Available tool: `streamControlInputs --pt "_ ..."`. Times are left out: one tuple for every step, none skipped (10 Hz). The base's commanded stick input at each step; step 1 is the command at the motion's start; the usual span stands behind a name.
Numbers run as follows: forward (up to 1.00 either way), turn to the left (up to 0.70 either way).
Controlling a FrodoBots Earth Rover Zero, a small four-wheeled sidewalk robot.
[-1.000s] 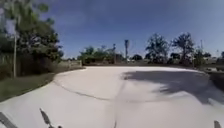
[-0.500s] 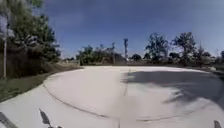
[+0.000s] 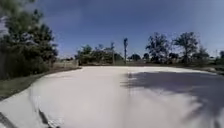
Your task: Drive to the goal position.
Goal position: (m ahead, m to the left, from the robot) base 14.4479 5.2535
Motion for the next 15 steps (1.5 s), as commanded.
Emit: streamControlInputs --pt "0.85 0.00" --pt "0.85 0.00" --pt "0.85 0.00" --pt "0.85 0.00" --pt "0.85 0.00" --pt "0.85 0.00" --pt "0.85 0.00" --pt "0.85 0.00" --pt "0.85 0.00" --pt "0.85 0.00" --pt "0.85 0.00" --pt "0.85 0.00" --pt "0.85 0.00" --pt "0.85 0.00" --pt "0.85 0.00"
